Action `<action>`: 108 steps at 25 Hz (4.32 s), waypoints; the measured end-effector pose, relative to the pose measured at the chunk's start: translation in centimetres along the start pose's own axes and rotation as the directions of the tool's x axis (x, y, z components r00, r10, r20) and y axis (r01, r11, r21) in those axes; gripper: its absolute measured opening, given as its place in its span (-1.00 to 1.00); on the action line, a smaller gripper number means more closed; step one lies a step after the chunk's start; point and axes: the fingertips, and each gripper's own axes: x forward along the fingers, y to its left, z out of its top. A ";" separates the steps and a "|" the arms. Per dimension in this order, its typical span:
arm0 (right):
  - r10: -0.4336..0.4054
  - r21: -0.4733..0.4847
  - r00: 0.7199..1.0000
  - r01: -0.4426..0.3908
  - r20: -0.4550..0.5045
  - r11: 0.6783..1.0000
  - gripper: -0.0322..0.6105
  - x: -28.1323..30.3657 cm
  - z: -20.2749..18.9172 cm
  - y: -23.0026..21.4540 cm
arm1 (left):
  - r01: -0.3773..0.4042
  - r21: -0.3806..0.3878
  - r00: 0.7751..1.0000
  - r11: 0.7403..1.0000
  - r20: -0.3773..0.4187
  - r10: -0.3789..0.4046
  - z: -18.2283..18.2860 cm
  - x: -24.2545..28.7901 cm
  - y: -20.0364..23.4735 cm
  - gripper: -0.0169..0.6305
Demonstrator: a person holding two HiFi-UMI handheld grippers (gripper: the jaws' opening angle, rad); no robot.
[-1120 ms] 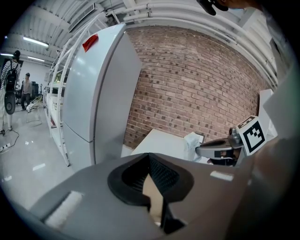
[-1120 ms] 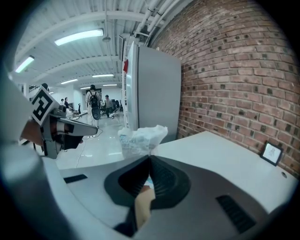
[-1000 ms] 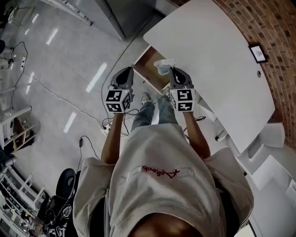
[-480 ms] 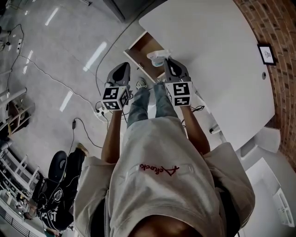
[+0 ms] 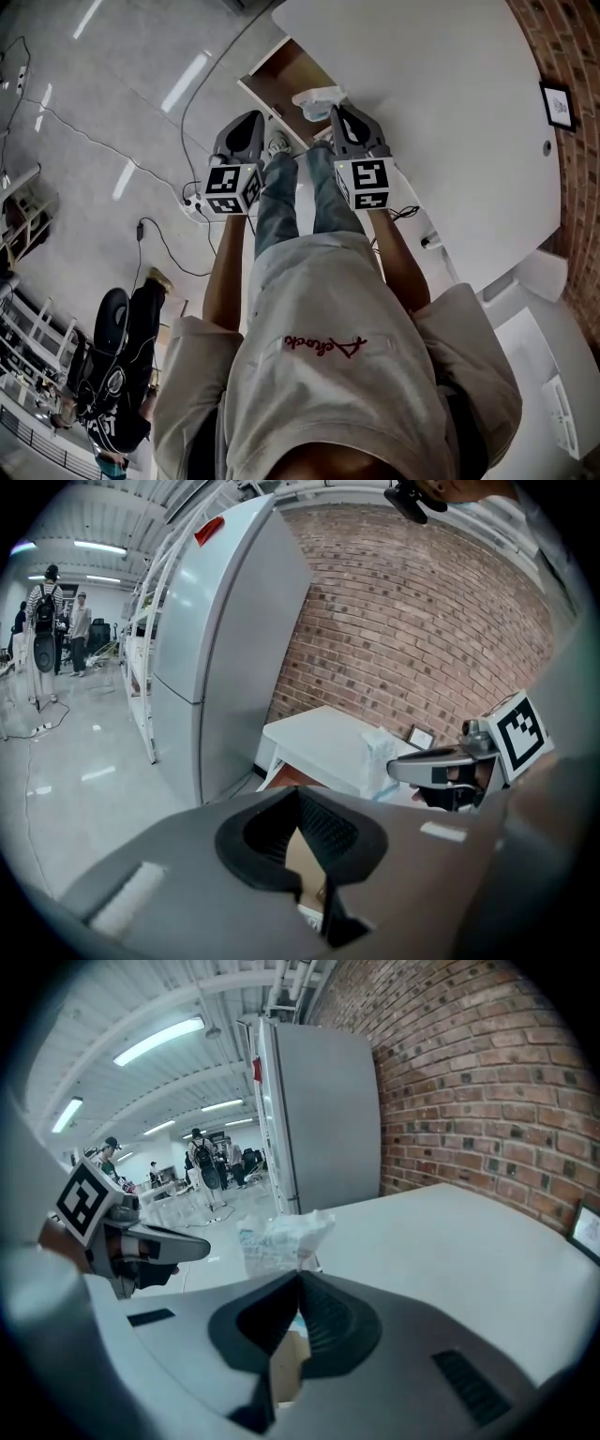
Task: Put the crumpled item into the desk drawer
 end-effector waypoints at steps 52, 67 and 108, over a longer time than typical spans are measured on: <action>-0.041 -0.421 0.944 -0.107 -0.327 0.901 -0.86 15.9 -16.9 1.2 | 0.019 -0.158 0.997 0.987 -0.070 -0.031 -18.2 4.4 5.2 -0.92; -0.278 -0.822 0.834 -0.310 -0.476 0.477 -0.86 22.3 -19.2 0.2 | 0.005 -0.183 0.999 0.983 -0.050 -0.015 -17.9 3.2 7.1 -0.92; -0.119 -0.594 0.946 -0.089 -0.302 0.799 -0.86 17.6 -16.2 4.6 | 0.031 -0.137 0.998 0.990 -0.047 -0.038 -17.2 3.2 6.8 -0.92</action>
